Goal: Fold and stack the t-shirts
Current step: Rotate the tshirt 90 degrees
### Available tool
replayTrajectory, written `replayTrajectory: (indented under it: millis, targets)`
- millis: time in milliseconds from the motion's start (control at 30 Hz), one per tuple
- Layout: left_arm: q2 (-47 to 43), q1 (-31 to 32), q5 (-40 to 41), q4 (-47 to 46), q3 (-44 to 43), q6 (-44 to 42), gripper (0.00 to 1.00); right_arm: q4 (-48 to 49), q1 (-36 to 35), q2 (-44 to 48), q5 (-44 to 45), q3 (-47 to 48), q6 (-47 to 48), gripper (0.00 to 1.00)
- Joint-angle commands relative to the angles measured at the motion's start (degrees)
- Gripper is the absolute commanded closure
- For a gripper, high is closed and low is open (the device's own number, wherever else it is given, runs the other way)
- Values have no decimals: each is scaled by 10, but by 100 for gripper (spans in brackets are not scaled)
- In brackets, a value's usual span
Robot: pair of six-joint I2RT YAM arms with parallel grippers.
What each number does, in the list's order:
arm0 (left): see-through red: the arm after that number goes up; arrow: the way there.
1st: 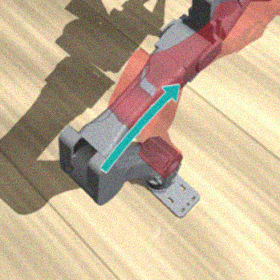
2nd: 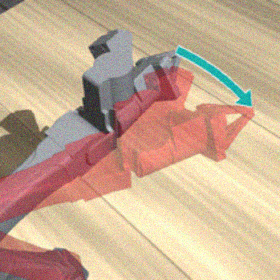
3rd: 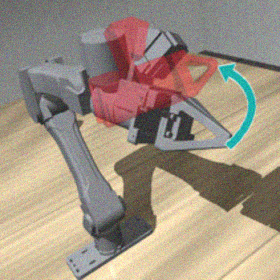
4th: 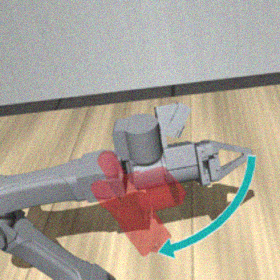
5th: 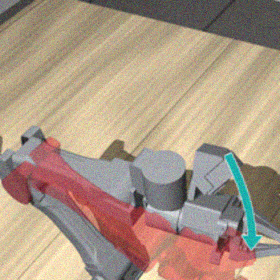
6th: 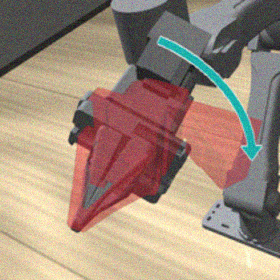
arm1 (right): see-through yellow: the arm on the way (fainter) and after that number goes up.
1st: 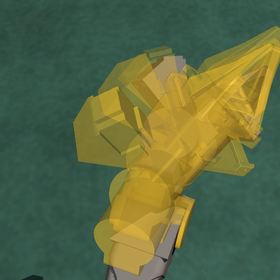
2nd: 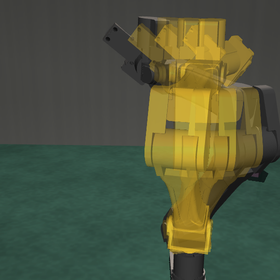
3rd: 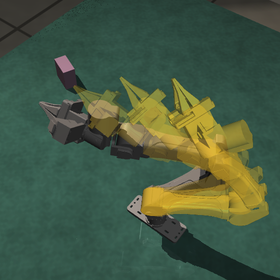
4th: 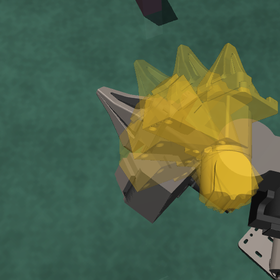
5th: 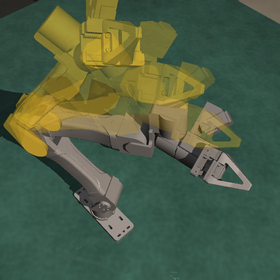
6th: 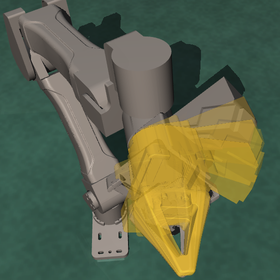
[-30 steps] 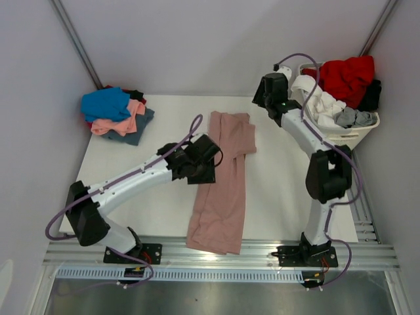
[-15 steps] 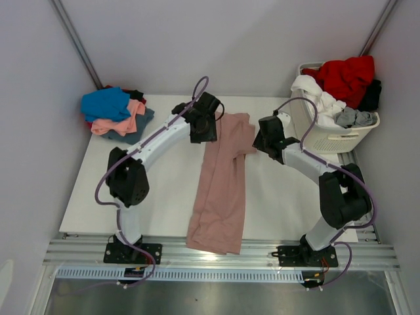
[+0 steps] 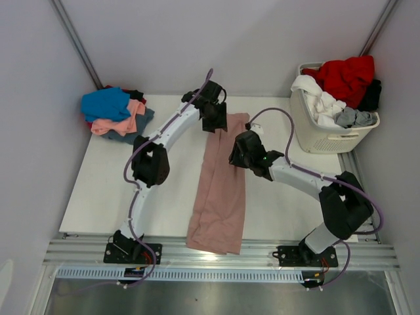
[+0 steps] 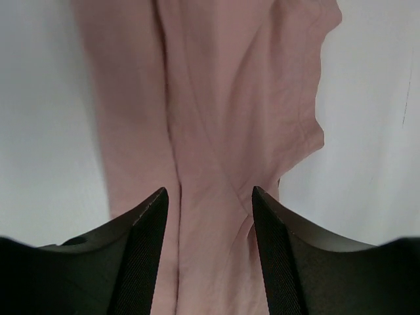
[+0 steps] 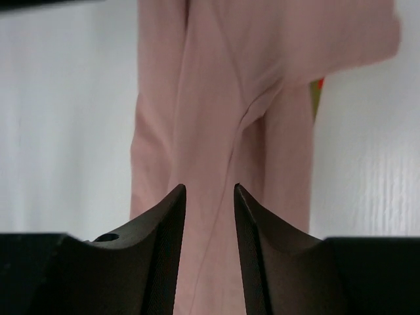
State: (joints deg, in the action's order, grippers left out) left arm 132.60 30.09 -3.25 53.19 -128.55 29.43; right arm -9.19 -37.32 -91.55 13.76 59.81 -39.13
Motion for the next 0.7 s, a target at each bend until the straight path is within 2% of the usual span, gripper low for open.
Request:
replayTrajectory:
  millis: [0,233,300,667]
  targets:
    - [64,-6,-90,25,-79,-26,42,-31,-40,67,-1,-40,-30,61]
    - [86,-20,-183,-19,-41,-17,41,-43,-90,148,0,-104,-34,65]
    - [95,-20,-171,-1,-64,-17,41,-56,-95,152,-1,-110,-36,67]
    - [124,-20,-114,31,-80,-42,43,-73,-109,166,-9,-122,-31,71]
